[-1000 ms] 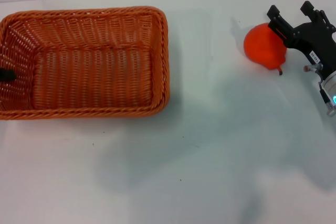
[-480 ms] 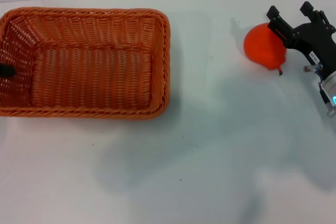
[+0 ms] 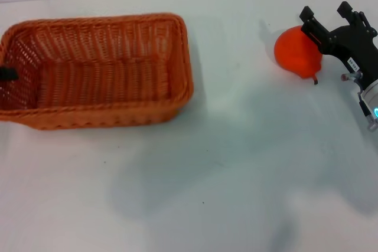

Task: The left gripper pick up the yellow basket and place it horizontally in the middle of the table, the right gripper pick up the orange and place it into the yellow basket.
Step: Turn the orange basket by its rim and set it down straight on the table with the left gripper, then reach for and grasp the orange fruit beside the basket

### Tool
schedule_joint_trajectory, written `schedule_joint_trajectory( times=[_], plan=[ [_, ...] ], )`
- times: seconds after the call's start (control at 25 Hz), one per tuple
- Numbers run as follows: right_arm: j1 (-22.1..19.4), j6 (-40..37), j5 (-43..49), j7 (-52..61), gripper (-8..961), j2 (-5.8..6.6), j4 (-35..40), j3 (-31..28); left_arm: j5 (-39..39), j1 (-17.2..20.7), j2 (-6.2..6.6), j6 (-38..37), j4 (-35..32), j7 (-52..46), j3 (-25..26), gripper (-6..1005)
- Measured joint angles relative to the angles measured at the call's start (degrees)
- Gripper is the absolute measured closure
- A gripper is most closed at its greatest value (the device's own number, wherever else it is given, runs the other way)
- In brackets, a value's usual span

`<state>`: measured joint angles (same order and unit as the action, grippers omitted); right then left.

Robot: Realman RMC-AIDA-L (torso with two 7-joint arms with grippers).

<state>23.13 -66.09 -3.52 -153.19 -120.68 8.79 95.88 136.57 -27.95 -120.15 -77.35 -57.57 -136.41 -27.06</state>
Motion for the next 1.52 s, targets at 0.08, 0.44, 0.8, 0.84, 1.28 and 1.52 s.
schedule_joint_trajectory(
  times=[0.08,0.44,0.8,0.84,1.28,1.52],
  plan=[
    [-0.01,0.0,0.0,0.0,58,-0.02,0.0,0.08,0.0,0.03,0.0,0.07,0.0,0.0,0.0,761],
    [-0.02,0.0,0.0,0.0,62,-0.09,0.0,0.79,-0.06,0.34,0.0,0.96,-0.25,0.53,0.07,497],
    [-0.11,-0.01,0.0,0.0,65,-0.09,0.12,0.82,-6.01,1.98,-2.3,1.52,-10.61,5.04,0.64,321],
    [-0.09,-0.01,0.0,0.0,66,-0.09,0.12,0.85,-7.93,2.42,-2.62,1.76,-11.64,5.84,0.76,311],
    [-0.45,-0.21,0.0,5.01,70,-0.02,0.28,1.39,-37.17,8.06,-3.62,5.62,-5.53,27.22,2.46,262],
    [-0.63,2.94,0.0,8.47,73,0.3,-0.14,1.42,-41.92,8.31,-3.59,5.32,0.27,34.92,4.57,257]
  ],
)
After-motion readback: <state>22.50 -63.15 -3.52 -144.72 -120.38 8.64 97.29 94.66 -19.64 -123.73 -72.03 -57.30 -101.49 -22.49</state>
